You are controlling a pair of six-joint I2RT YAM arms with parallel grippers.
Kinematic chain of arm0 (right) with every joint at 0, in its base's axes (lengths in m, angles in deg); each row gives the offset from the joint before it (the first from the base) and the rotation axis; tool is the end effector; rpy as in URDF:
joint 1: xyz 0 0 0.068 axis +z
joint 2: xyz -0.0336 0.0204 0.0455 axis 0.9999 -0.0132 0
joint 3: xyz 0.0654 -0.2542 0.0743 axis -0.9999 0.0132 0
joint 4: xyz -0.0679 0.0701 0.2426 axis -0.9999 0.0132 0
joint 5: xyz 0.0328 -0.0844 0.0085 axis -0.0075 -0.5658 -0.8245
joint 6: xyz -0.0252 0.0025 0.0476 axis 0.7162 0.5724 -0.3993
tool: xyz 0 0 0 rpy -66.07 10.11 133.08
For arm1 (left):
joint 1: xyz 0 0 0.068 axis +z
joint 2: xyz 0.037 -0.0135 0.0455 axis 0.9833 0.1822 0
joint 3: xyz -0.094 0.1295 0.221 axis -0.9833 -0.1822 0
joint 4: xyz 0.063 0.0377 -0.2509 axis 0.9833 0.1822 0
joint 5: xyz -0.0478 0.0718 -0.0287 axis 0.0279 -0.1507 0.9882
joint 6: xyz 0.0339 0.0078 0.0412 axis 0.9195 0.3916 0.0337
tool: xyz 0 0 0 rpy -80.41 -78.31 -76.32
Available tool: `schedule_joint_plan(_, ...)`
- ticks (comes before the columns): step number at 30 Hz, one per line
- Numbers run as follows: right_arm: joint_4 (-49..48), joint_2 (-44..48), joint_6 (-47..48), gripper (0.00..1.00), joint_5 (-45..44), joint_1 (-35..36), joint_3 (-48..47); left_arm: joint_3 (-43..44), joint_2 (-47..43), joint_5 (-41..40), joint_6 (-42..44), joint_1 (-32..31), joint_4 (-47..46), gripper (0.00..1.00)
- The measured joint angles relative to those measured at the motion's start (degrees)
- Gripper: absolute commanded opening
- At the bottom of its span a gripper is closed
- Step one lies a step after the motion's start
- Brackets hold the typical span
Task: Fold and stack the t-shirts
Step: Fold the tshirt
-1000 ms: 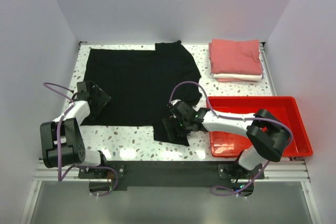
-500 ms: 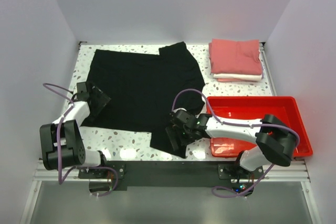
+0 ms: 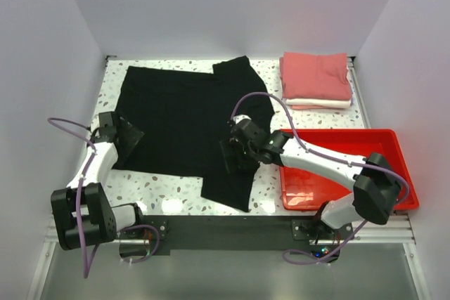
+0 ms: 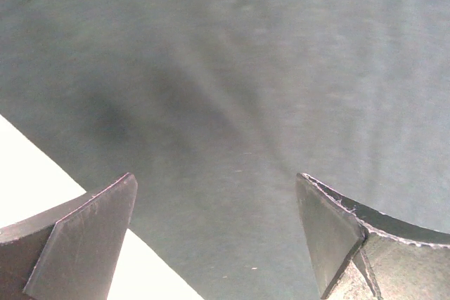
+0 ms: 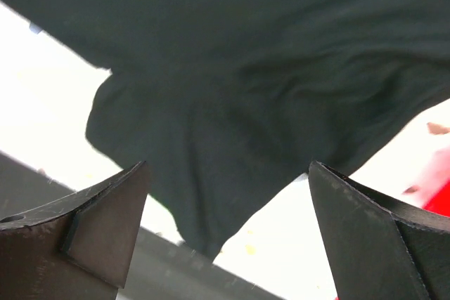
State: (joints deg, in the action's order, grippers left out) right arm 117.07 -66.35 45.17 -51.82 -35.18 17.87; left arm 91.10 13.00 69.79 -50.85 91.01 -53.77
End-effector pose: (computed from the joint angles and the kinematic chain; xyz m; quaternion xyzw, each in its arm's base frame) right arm 0.1773 0.2375 0.2405 -0.1826 0.9366 0.1551 0.2558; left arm 0.2233 0.0502 0.1930 -0.4903 0.8216 -0.0292 0.2893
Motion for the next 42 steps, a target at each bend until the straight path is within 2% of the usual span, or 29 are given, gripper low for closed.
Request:
schedule_joint_plan(4,-2.8,-4.4,1.6,0.99,0.9,-6.0,0.0,0.0,0.0,-2.8,-2.7,1.1,3.8,1.00)
schedule_joint_plan(8,-4.5,-9.8,2.7,0.99,1.7,-9.7,-0.7,-1.5,-0.6,-3.8,-5.1,5.3,5.3,1.00)
schedule_joint_plan(12,-4.9,-13.0,3.7,0.99,2.8,-10.2,-0.7,-3.3,-2.1,-5.9,-6.6,9.7,7.1,1.00)
schedule_joint_plan(21,-5.3,-12.4,5.6,0.99,4.2,-10.1,-0.8,-4.5,-2.7,-9.9,-8.0,22.0,7.5,0.98)
schedule_joint_plan(26,-5.3,-9.8,6.2,0.99,5.2,-10.1,-0.8,-4.0,1.2,-10.6,-6.1,24.0,3.2,0.86)
schedule_joint_plan(29,-5.2,-7.9,6.5,0.99,5.9,-10.1,-0.7,-1.7,6.5,-11.1,-3.7,24.1,0.6,0.70)
schedule_joint_plan(34,-5.0,-7.6,6.5,0.99,6.3,-10.1,-0.7,-0.4,10.1,-9.2,-0.4,24.2,-3.2,0.61)
schedule_joint_plan(35,-4.9,-7.6,6.5,0.99,6.2,-10.1,-0.7,-0.2,10.4,-8.5,0.3,24.2,-3.8,0.56)
schedule_joint_plan(40,-4.4,-7.6,6.5,0.99,6.2,-10.1,-0.8,0.8,12.2,-7.3,2.8,24.4,-5.6,0.51)
schedule_joint_plan(42,-4.3,-7.6,6.5,0.99,6.2,-10.1,-0.7,1.2,12.8,-7.3,3.2,24.4,-5.8,0.46)
